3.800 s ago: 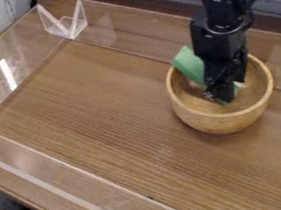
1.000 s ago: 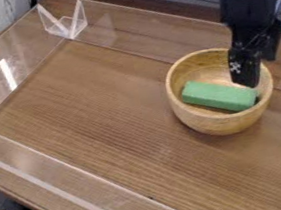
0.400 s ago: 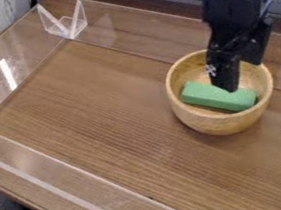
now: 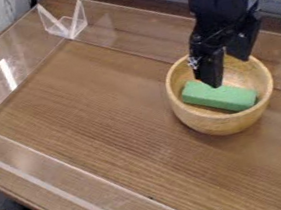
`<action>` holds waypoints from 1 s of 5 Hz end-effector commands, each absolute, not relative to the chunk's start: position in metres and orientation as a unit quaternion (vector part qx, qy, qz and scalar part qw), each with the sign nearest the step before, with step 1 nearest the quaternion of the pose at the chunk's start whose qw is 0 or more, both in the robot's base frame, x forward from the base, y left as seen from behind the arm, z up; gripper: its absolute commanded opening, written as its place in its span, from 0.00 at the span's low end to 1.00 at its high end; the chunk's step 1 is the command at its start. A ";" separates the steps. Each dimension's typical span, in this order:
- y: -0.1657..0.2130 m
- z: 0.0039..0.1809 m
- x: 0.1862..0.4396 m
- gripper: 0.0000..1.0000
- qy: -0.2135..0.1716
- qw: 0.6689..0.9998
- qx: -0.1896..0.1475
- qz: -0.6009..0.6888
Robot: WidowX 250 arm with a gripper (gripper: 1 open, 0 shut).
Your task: Put the green block in the brown bowl
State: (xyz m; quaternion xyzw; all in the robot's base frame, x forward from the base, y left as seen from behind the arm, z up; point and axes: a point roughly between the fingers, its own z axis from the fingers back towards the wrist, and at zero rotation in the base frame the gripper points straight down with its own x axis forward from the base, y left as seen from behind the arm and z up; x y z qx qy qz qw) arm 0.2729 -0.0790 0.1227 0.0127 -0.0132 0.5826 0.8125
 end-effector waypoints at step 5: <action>-0.030 0.168 0.283 0.00 -0.062 0.931 0.038 0.358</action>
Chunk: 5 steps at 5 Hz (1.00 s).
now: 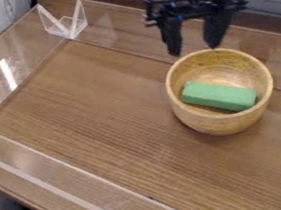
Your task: Put the green block in the brown bowl
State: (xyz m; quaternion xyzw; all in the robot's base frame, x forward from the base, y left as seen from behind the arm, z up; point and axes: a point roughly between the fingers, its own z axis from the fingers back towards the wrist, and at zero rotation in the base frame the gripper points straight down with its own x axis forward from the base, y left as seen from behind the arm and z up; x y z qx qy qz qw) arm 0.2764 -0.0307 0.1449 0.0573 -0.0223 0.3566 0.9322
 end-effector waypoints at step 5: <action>0.006 0.174 0.296 1.00 -0.063 0.982 0.052 0.173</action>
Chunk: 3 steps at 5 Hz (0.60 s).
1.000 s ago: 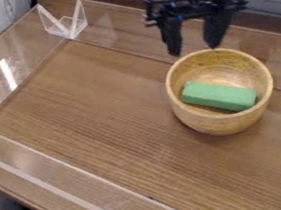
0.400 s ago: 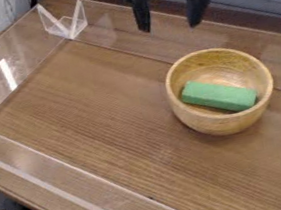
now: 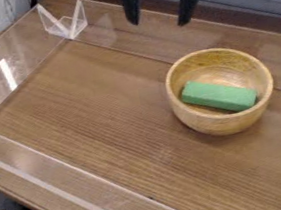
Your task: Put the green block in the brown bowl
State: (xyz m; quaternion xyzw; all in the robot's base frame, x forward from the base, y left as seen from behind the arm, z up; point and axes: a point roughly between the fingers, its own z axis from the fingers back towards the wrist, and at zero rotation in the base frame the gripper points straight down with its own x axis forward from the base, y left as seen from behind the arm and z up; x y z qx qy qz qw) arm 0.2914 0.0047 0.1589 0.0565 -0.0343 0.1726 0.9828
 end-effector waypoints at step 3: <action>0.024 0.172 0.288 1.00 -0.060 0.992 0.051 0.099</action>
